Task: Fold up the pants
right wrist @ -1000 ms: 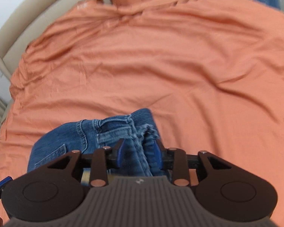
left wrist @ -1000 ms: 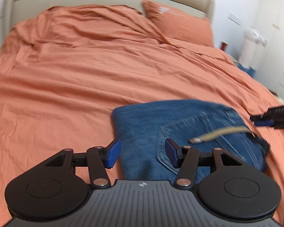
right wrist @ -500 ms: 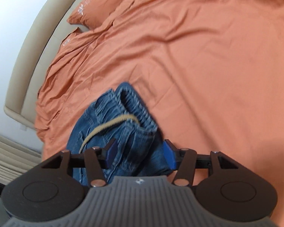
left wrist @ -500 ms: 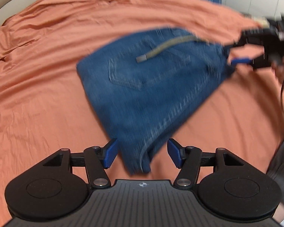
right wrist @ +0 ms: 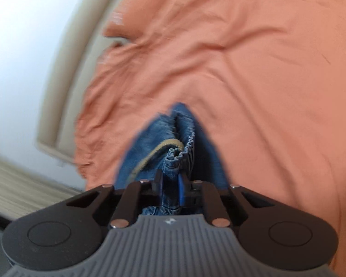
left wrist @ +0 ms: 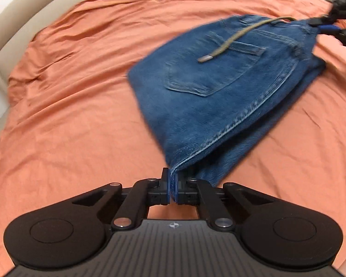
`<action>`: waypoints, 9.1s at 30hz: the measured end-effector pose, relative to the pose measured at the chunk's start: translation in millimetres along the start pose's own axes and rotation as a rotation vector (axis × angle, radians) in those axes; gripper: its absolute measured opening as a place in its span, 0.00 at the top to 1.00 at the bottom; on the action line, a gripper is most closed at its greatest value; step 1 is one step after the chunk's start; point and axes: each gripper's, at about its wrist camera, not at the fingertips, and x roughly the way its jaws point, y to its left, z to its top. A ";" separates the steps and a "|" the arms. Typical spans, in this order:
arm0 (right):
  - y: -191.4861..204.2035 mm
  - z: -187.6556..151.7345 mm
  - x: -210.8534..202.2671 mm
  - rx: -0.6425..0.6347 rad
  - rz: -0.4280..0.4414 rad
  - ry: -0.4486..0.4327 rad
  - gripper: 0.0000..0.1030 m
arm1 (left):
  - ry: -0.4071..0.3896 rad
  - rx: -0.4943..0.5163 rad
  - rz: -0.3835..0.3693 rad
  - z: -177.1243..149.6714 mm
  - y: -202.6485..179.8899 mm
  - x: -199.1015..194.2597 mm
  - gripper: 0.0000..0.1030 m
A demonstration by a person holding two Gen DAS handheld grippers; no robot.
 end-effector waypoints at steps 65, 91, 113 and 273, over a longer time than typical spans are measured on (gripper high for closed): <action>8.4 32.6 70.7 -0.396 -0.168 0.097 0.32 | -0.037 -0.744 -0.343 39.9 114.3 103.0 0.23; -31.7 45.3 116.0 -0.194 0.056 0.269 0.56 | 0.000 -0.811 -0.560 36.6 125.3 142.7 0.65; 30.8 24.0 47.0 -0.369 0.130 0.097 0.81 | -0.176 -0.663 -0.374 54.0 108.5 54.4 0.94; 224.2 -394.2 -2.4 -0.880 -0.236 -0.002 0.21 | -0.170 -0.694 0.290 -169.6 63.1 -169.4 0.14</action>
